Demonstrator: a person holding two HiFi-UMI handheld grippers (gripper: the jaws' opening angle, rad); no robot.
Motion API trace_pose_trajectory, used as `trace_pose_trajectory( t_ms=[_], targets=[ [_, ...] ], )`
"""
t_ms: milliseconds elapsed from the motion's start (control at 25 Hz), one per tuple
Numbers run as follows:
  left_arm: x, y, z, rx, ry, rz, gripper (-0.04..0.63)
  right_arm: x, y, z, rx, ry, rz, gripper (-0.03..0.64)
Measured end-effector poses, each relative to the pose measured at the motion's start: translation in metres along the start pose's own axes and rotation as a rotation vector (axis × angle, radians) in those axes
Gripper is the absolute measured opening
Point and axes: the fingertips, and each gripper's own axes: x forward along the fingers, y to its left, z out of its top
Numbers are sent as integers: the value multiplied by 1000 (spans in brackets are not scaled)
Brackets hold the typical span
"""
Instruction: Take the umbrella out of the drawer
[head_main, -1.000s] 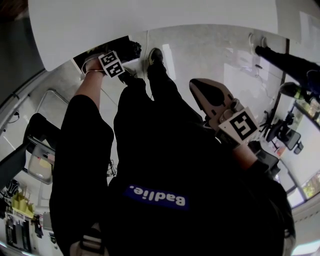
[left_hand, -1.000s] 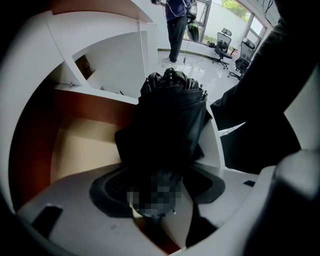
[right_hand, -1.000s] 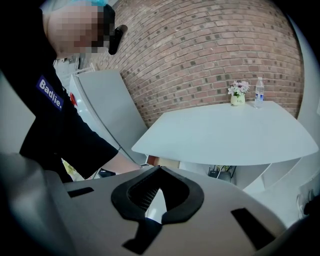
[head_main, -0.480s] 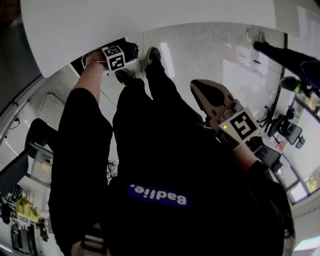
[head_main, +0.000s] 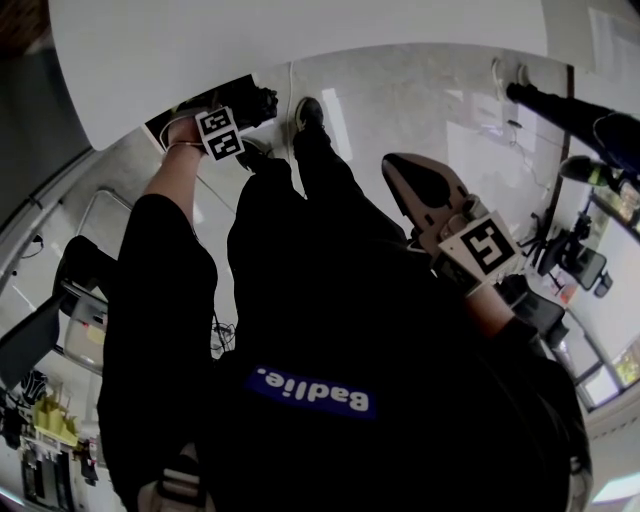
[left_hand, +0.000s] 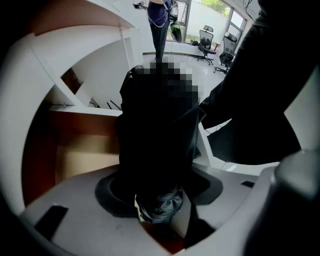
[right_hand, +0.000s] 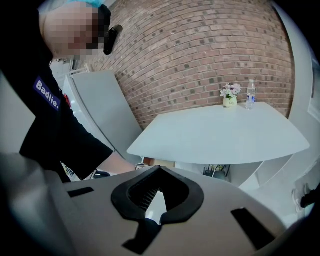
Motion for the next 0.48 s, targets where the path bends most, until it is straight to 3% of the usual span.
trace_pose_trajectory(
  t_ms=[200,480],
  targets=[
    [-35,9,-2,-101,-86,82,252,7,11,15,-38,-33,42,26],
    [-86,10,-7,-187,-146,162,252,9,30,40,-96,-85,103,26]
  ],
)
